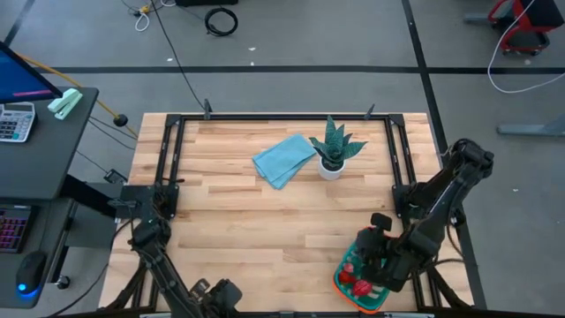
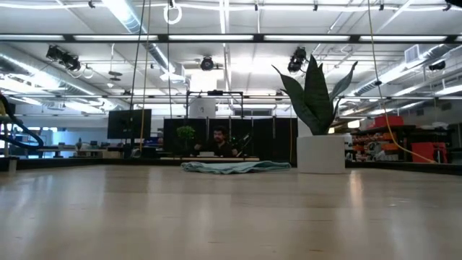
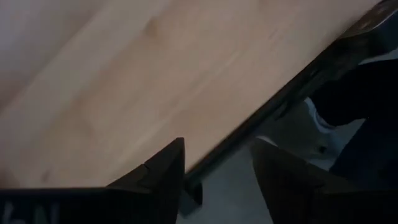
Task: Pick and placing Produce into tupperware
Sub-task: Put the apricot into the basket, then return to Home Position
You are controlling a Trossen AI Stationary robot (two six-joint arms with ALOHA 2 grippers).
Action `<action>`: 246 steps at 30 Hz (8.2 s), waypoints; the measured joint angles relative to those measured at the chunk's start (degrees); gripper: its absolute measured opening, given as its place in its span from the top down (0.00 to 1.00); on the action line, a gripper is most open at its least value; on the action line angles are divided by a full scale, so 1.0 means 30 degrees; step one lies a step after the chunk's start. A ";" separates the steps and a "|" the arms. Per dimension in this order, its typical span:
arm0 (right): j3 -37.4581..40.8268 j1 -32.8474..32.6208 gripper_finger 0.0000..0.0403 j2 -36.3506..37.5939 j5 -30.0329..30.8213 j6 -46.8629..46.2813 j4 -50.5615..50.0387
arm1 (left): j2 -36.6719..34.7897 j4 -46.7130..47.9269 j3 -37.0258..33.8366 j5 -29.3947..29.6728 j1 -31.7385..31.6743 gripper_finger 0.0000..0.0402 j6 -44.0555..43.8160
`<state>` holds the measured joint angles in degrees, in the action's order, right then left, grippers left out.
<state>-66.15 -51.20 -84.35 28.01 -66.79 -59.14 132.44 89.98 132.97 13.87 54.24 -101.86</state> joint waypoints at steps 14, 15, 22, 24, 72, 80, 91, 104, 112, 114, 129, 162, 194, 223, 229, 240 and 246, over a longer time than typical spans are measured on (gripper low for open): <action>0.0000 0.0723 0.59 0.1513 0.4613 0.6019 0.1097 | 0.0953 0.0010 -0.0109 -0.3962 0.2625 0.54 -0.9428; 0.0000 0.0855 0.59 0.1513 0.4684 0.6386 0.1116 | 0.1207 0.0008 -0.0109 -0.4463 0.2722 0.54 -0.9527; 0.0000 0.2178 0.59 0.1513 0.4744 0.8314 0.1184 | 0.2483 0.0004 -0.0128 -0.4694 0.2920 0.54 -0.9582; 0.0000 0.2596 0.59 0.1513 0.4737 0.8480 0.1184 | 0.2485 0.0014 -0.0124 -0.4686 0.2920 0.54 -0.9402; 0.0000 0.4654 0.59 0.1513 0.4503 0.9984 0.1191 | 0.2216 -0.2233 -0.6251 -0.5652 0.2522 0.58 -0.9273; 0.0000 0.4654 0.59 0.1513 0.4502 0.9984 0.1191 | 0.2281 -0.2476 -0.6237 -0.5554 0.2312 0.77 -0.9175; 0.0000 0.4654 0.59 0.1513 0.4503 0.9970 0.1198 | 0.2105 -0.0827 -0.6433 -0.5147 0.0603 0.98 -0.5753; 0.0000 0.4634 0.59 0.1530 0.3416 0.9650 0.0662 | 0.0730 -0.0944 -0.4993 0.2504 -0.3783 0.99 0.2199; -0.0007 0.3162 0.59 0.2173 -0.4419 0.5827 -0.3027 | 0.0730 -1.1230 -0.4036 0.4958 -0.6987 1.00 1.5546; -0.0007 0.2216 0.59 0.2349 -0.5560 0.4623 -0.3588 | 0.0730 -1.4419 -0.4036 0.4945 -0.7665 1.00 1.9025; 0.0000 -0.4276 0.59 0.2664 -0.0065 -0.4226 -0.3784 | 0.0635 -2.3814 -0.4029 0.0694 -1.0147 1.00 3.1896; 0.0000 -0.4565 0.59 0.2388 0.9103 -0.5199 -0.2204 | 0.1676 -2.7995 -0.4102 -0.2043 -1.0540 0.58 3.4189; 0.0000 -0.1110 0.59 0.3312 1.0354 0.2043 -0.1244 | -1.6918 -0.1010 -0.4933 0.7382 -0.9719 0.62 2.2298; 0.7286 1.7196 0.59 0.9471 -1.7820 2.0416 2.0645 | -3.2698 -1.7564 -2.8706 1.0771 -0.6738 0.62 1.9751; 1.2158 1.7135 0.59 1.4559 -1.7579 1.8749 2.1241 | -3.5235 -2.6598 -3.6052 1.0796 -0.6493 0.64 2.1622; 1.6760 1.7135 0.59 2.1610 -1.6297 1.7830 2.2014 | -3.3906 -4.0828 -4.1543 0.6757 -0.6650 0.65 2.7351; 1.6866 1.7149 0.59 2.3017 -1.5733 1.8734 2.0574 | -3.6836 -4.0515 -4.1543 0.6802 -0.8322 0.63 3.0627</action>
<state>-15.55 0.25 -15.30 -19.19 -10.59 2.58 21.93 -31.56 8.34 34.28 29.28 -9.98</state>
